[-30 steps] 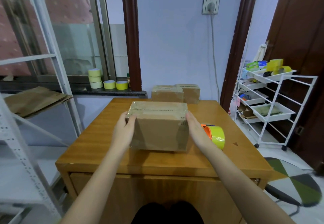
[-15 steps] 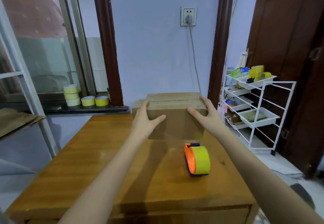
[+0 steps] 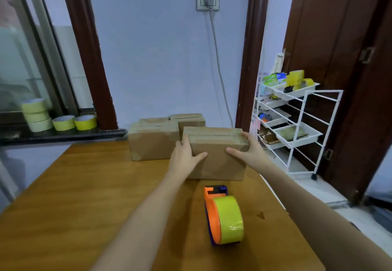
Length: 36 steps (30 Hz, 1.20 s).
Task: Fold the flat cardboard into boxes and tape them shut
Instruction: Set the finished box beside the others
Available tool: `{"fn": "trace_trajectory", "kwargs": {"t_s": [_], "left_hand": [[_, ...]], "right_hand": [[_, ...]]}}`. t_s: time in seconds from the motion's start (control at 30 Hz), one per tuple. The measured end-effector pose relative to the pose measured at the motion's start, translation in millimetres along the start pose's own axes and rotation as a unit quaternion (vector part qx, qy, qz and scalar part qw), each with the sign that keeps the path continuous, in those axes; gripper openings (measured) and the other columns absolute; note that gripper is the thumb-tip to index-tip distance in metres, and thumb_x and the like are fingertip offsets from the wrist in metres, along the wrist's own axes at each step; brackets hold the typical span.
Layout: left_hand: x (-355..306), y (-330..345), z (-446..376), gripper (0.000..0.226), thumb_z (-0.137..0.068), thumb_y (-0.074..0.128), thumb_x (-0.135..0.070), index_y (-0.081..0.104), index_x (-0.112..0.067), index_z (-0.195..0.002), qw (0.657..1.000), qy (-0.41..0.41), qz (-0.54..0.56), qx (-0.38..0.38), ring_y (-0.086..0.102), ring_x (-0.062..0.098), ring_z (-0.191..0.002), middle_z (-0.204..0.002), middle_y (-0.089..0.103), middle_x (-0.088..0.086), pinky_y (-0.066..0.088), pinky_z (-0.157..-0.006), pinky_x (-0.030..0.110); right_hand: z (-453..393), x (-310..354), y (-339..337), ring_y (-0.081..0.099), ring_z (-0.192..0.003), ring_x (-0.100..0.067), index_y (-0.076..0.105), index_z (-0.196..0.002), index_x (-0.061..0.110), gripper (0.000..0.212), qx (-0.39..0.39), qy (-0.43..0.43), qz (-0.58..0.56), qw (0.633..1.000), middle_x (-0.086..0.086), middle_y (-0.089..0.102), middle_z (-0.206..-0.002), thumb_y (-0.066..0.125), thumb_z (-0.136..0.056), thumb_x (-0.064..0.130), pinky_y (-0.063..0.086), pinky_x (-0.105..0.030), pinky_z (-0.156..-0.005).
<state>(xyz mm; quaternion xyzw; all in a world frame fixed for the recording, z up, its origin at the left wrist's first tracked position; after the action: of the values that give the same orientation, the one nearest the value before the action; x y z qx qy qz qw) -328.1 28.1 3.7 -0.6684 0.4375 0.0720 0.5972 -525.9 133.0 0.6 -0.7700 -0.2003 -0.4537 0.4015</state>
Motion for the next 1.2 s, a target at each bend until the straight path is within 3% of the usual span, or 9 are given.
{"fn": "trace_trajectory", "kwargs": {"t_s": [0.2,0.27,0.33,0.43,0.5,0.63,0.83,1.03,1.2], "left_hand": [[9,11,-24,0.089,-0.084,0.063,-0.053,0.014,-0.018,-0.149,0.999,-0.004,-0.032,-0.018,0.048,0.03,-0.122,-0.134,0.042,0.015,0.044,-0.094,0.038],[2,10,-30,0.082,-0.086,0.058,-0.056,0.02,-0.016,-0.147,0.986,0.026,-0.159,-0.048,0.039,0.03,-0.129,-0.143,0.033,0.017,0.039,-0.1,0.036],[-14,9,-33,0.078,-0.088,0.051,-0.06,0.024,-0.015,-0.146,0.946,0.09,-0.298,-0.087,0.027,0.03,-0.137,-0.15,0.025,0.016,0.028,-0.11,0.036],[-29,21,-41,0.077,-0.09,0.046,-0.06,0.025,-0.012,-0.147,0.902,0.185,-0.38,-0.086,0.026,0.025,-0.14,-0.15,0.033,0.009,0.013,-0.118,0.037],[-29,24,-48,0.077,-0.09,0.047,-0.06,0.026,-0.011,-0.146,0.899,0.189,-0.386,-0.08,0.029,0.024,-0.139,-0.148,0.037,0.007,0.01,-0.119,0.039],[-24,26,-59,0.074,-0.092,0.048,-0.055,0.025,-0.011,-0.146,0.911,0.173,-0.368,-0.064,0.026,0.021,-0.14,-0.15,0.034,0.005,0.01,-0.119,0.039],[-15,24,-72,0.073,-0.092,0.052,-0.049,0.021,-0.013,-0.148,0.922,0.176,-0.344,-0.037,0.022,0.019,-0.142,-0.152,0.028,0.002,0.005,-0.12,0.038],[-12,26,-83,0.075,-0.091,0.056,-0.045,0.02,-0.013,-0.149,0.913,0.168,-0.372,-0.022,0.023,0.021,-0.142,-0.153,0.028,0.003,0.005,-0.12,0.041],[-15,28,-92,0.073,-0.09,0.06,-0.039,0.021,-0.01,-0.146,0.886,0.171,-0.43,-0.01,0.026,0.025,-0.141,-0.152,0.03,0.007,0.007,-0.12,0.041]], "right_hand": [[-26,-10,11,0.046,-0.123,-0.013,0.032,-0.146,0.018,0.085,-0.023,-0.03,-0.007,0.999,-0.001,0.045,-0.142,0.079,-0.077,0.034,0.04,-0.024,-0.096],[-33,-12,11,0.04,-0.132,-0.018,0.033,-0.145,0.017,0.083,-0.051,-0.059,0.085,0.993,-0.005,0.036,-0.149,0.077,-0.078,0.036,0.037,-0.031,-0.102],[-33,-5,13,0.031,-0.139,-0.024,0.04,-0.142,0.014,0.077,-0.08,-0.124,0.217,0.965,-0.008,0.029,-0.154,0.076,-0.078,0.037,0.034,-0.036,-0.106],[-31,4,26,0.034,-0.138,-0.034,0.05,-0.133,0.006,0.078,-0.095,-0.217,0.366,0.9,-0.014,0.044,-0.145,0.084,-0.069,0.034,0.032,-0.046,-0.11],[-37,1,32,0.041,-0.134,-0.038,0.054,-0.128,0.003,0.082,-0.101,-0.221,0.411,0.879,-0.017,0.053,-0.136,0.09,-0.059,0.027,0.035,-0.052,-0.107],[-47,2,44,0.047,-0.127,-0.04,0.055,-0.123,0.0,0.084,-0.114,-0.203,0.4,0.886,-0.019,0.057,-0.128,0.093,-0.051,0.021,0.042,-0.049,-0.101],[-54,0,52,0.047,-0.126,-0.042,0.052,-0.124,-0.002,0.085,-0.134,-0.209,0.413,0.876,-0.021,0.055,-0.127,0.093,-0.053,0.021,0.043,-0.049,-0.1],[-63,1,59,0.053,-0.119,-0.044,0.055,-0.119,-0.004,0.091,-0.15,-0.201,0.444,0.86,-0.024,0.058,-0.121,0.096,-0.043,0.025,0.045,-0.051,-0.098],[-70,0,63,0.055,-0.117,-0.044,0.056,-0.119,-0.003,0.093,-0.149,-0.188,0.462,0.854,-0.025,0.059,-0.118,0.097,-0.041,0.027,0.047,-0.051,-0.095]]}}
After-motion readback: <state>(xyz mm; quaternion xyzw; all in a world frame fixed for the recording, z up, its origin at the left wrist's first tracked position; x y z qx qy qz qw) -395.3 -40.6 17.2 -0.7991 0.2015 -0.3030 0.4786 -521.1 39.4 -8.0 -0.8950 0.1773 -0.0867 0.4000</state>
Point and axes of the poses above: each hand's wrist, its own z-axis away from the middle knuckle, its own y-axis out of the palm, x = y × z, the point moved 9 cm from there along -z, towards the middle knuckle
